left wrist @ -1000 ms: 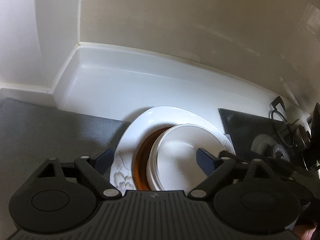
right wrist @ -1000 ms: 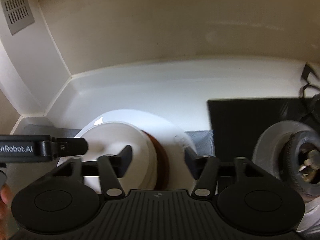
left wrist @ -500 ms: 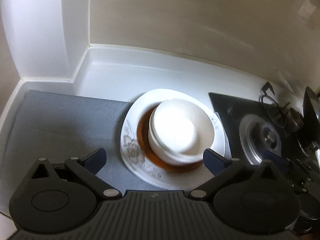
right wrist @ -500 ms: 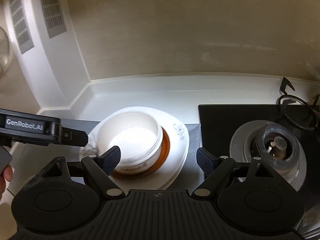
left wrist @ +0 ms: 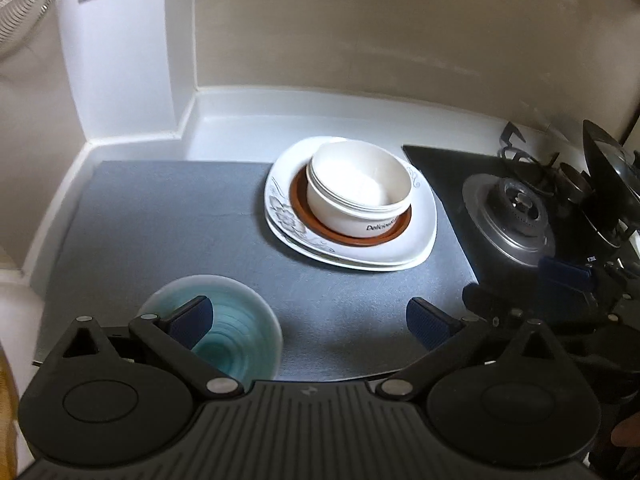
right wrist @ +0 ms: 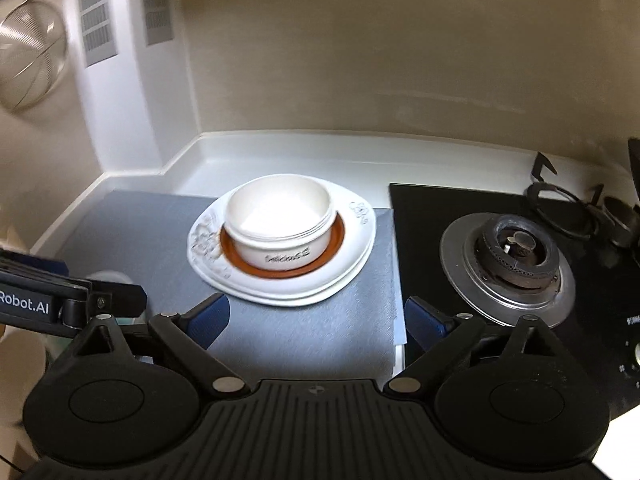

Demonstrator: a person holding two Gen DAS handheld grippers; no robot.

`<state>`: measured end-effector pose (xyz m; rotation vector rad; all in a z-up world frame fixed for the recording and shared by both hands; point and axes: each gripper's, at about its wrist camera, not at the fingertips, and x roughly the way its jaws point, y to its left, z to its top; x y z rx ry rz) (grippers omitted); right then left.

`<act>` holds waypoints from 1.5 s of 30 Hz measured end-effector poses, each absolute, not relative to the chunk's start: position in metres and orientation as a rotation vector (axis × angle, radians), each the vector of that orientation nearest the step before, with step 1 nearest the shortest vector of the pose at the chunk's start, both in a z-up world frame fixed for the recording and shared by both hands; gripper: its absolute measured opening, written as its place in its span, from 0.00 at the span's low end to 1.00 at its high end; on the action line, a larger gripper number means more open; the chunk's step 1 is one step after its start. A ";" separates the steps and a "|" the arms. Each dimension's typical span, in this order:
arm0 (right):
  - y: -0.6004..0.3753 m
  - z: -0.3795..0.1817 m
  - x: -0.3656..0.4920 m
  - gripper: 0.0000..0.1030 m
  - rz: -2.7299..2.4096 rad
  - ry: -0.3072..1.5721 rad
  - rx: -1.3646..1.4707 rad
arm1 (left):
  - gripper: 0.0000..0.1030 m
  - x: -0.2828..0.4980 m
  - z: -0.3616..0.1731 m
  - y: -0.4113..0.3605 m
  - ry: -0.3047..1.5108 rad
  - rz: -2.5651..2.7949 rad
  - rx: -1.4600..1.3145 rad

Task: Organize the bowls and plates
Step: 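Open both tools and pull them back from the white bowls, then move both tools back toward the blue swirl-patterned bowl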

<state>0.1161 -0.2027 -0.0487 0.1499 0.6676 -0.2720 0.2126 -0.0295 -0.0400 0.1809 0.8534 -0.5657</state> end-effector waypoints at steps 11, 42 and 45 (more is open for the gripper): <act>-0.178 -0.042 0.095 0.93 -0.302 0.659 0.123 | 1.00 0.196 -0.027 -0.019 0.770 -0.660 0.183; -0.200 -0.028 -0.015 0.95 -0.330 0.492 0.119 | 1.00 0.135 -0.007 -0.070 0.756 -0.668 0.288; -0.208 -0.027 -0.024 0.96 -0.333 0.484 0.138 | 1.00 0.122 -0.005 -0.073 0.740 -0.659 0.304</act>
